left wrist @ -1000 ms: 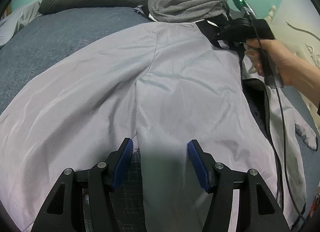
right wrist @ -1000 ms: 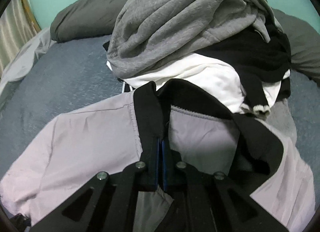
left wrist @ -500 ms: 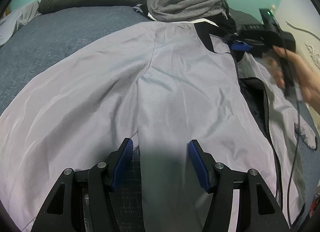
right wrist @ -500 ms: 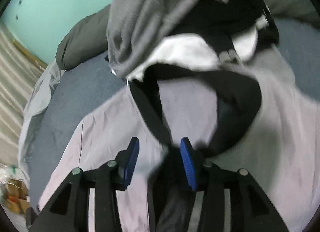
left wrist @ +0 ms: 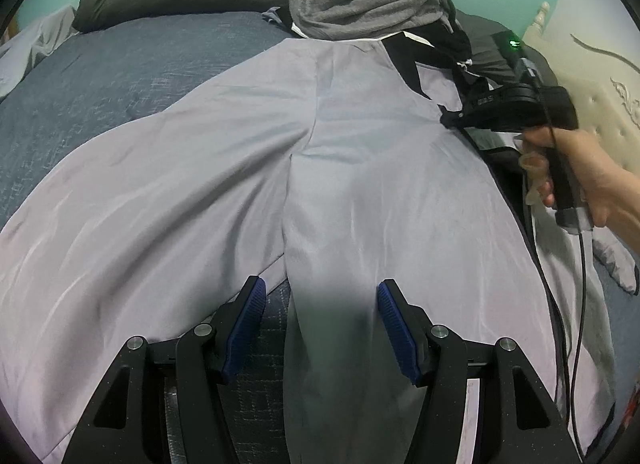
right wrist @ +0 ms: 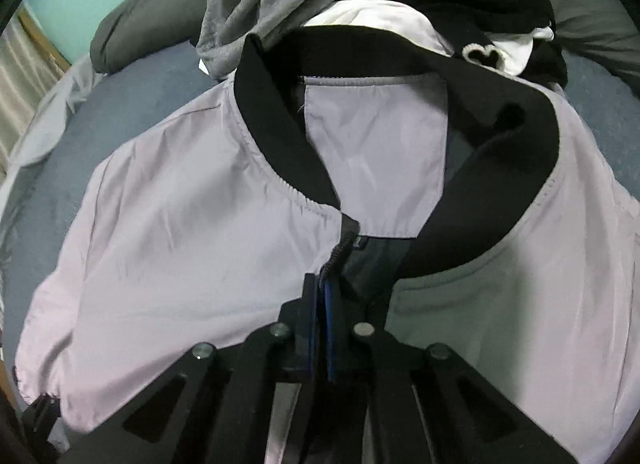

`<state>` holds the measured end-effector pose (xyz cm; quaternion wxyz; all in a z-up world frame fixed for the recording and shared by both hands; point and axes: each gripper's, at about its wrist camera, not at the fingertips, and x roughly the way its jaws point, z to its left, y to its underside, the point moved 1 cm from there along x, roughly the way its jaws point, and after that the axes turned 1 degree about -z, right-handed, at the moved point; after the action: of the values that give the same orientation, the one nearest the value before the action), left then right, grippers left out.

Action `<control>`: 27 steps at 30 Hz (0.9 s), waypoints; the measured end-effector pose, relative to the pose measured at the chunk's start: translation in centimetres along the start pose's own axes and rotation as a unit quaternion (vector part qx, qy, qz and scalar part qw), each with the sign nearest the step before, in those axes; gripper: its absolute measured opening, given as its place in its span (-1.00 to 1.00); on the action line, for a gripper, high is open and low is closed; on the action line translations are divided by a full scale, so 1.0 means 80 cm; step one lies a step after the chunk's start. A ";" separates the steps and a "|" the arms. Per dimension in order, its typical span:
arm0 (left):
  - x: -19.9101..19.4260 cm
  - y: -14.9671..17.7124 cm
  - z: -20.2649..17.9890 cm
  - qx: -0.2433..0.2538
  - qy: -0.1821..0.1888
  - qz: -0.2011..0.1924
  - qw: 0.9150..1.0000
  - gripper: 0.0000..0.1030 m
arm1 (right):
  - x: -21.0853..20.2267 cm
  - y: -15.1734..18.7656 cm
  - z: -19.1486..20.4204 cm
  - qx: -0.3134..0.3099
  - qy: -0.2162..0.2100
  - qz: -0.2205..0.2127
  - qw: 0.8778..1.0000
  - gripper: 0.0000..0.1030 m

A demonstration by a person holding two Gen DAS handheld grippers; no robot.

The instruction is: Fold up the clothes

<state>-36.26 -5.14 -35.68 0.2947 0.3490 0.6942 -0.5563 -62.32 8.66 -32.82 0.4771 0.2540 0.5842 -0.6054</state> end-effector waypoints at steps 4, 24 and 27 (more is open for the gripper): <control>-0.001 0.002 0.000 0.000 -0.001 0.000 1.000 0.22 | -0.025 0.002 -0.009 -0.008 0.009 -0.019 1.000 -0.76; -0.040 0.027 -0.018 -0.005 0.013 0.002 1.000 0.22 | 0.028 0.016 0.073 -0.067 -0.027 0.024 0.997 -0.70; -0.045 0.025 -0.021 -0.004 0.018 0.001 1.000 0.22 | 0.013 0.011 0.072 -0.062 -0.034 0.012 0.997 -0.70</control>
<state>-32.58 -3.78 -33.63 0.2840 0.3583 0.7010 -0.5473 -60.56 3.01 -33.06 0.5191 0.2105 0.6004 -0.5707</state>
